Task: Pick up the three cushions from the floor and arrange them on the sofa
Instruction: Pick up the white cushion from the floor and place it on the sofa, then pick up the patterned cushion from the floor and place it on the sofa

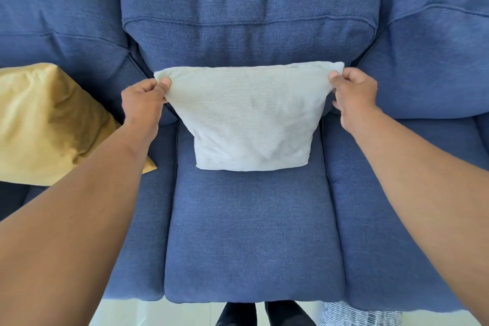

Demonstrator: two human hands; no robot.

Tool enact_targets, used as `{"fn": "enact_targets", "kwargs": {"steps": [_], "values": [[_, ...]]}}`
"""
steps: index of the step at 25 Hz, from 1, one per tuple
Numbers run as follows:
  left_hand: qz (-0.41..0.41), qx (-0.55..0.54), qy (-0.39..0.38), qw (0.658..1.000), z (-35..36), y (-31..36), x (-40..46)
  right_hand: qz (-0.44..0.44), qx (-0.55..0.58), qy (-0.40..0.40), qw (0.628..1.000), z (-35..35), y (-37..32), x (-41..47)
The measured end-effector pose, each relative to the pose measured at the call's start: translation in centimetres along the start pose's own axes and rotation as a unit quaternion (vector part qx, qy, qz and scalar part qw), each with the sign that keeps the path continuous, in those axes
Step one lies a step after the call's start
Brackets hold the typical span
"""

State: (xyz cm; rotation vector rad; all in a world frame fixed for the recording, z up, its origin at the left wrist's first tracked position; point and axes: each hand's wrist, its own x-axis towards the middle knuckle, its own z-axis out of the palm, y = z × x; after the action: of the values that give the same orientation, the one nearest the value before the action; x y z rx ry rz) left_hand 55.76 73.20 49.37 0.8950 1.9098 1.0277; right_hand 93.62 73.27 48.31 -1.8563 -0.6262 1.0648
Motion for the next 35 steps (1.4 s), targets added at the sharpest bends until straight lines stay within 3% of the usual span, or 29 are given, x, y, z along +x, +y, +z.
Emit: {"fn": "enact_targets", "kwargs": {"steps": [9, 15, 18, 23, 35], "values": [[-0.035, 0.008, 0.066, 0.997, 0.1, 1.0, -4.6, 0.017, -0.056, -0.006, 0.998, -1.4, 0.5, -3.5], [-0.033, 0.146, -0.067, 0.986, 1.4, 0.3, -14.0, -0.022, -0.21, -0.088, 0.974, -4.3, 1.4, -10.9], [0.026, 0.247, -0.143, 0.958, 2.5, 0.8, -18.7, -0.074, -0.336, -0.124, 0.931, -6.8, 2.0, -14.4], [0.15, 0.32, -0.216, 0.91, 4.7, 1.8, -25.3, -0.101, -0.419, -0.099, 0.897, -12.3, 4.3, -19.4], [0.382, 0.385, -0.391, 0.744, 10.4, 1.2, -41.8, -0.016, -0.412, 0.108, 0.904, -28.6, 11.0, -35.2]]}}
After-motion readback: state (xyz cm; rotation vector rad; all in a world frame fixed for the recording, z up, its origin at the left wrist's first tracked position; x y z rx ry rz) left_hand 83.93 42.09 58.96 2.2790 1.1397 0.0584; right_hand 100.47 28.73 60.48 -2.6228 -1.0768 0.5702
